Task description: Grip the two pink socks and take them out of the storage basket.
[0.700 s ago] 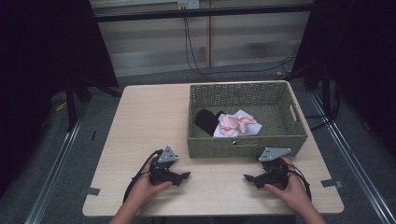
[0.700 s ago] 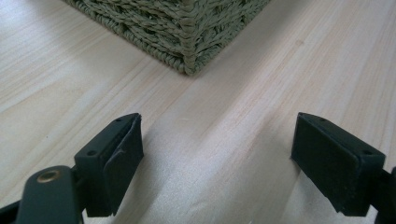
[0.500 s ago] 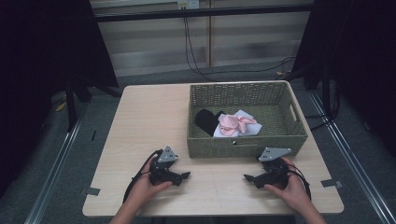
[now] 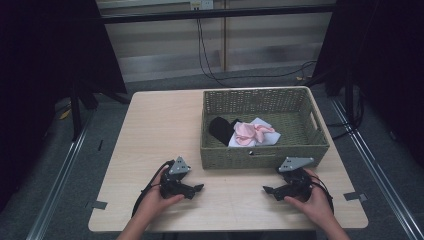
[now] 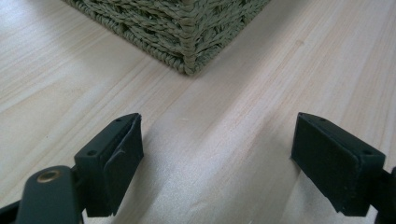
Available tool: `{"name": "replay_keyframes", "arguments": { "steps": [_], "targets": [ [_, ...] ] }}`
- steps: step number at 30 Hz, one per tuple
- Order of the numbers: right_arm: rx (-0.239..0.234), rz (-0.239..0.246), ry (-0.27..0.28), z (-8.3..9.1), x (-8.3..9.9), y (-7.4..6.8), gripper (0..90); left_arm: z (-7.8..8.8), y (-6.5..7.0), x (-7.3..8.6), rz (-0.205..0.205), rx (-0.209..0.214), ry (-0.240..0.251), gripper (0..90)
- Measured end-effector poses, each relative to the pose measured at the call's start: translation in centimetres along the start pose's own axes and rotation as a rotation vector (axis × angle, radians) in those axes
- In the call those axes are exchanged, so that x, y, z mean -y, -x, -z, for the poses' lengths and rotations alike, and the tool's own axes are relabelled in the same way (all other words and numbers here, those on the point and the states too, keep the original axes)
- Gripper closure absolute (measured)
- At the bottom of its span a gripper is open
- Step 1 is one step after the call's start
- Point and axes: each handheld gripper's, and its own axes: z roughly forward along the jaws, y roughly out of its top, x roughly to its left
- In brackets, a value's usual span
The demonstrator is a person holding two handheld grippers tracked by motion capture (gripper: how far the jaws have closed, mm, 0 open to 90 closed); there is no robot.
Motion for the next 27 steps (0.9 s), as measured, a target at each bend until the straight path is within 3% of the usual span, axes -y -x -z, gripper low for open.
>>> {"name": "replay_keyframes", "arguments": {
  "steps": [4, 9, 19, 27],
  "targets": [
    [-0.013, 0.035, -0.025, 0.4, -0.8, -0.3, 16.9, 0.0, 0.0, 0.0, 0.001, 0.000, -0.001, 16.1],
    [-0.041, 0.031, -0.042, 1.3, -2.1, -0.4, 17.6, 0.0, 0.0, 0.0, 0.000, 0.000, 0.000, 16.1],
    [-0.078, 0.075, -0.081, 3.8, -5.1, -0.4, 18.4, 0.0, 0.0, 0.0, 0.000, 0.000, 0.000, 16.1],
    [-0.119, 0.031, -0.075, 5.9, -7.0, 0.7, 18.9, 0.0, 0.0, 0.0, 0.000, 0.000, -0.001, 16.1]
  ]
}}
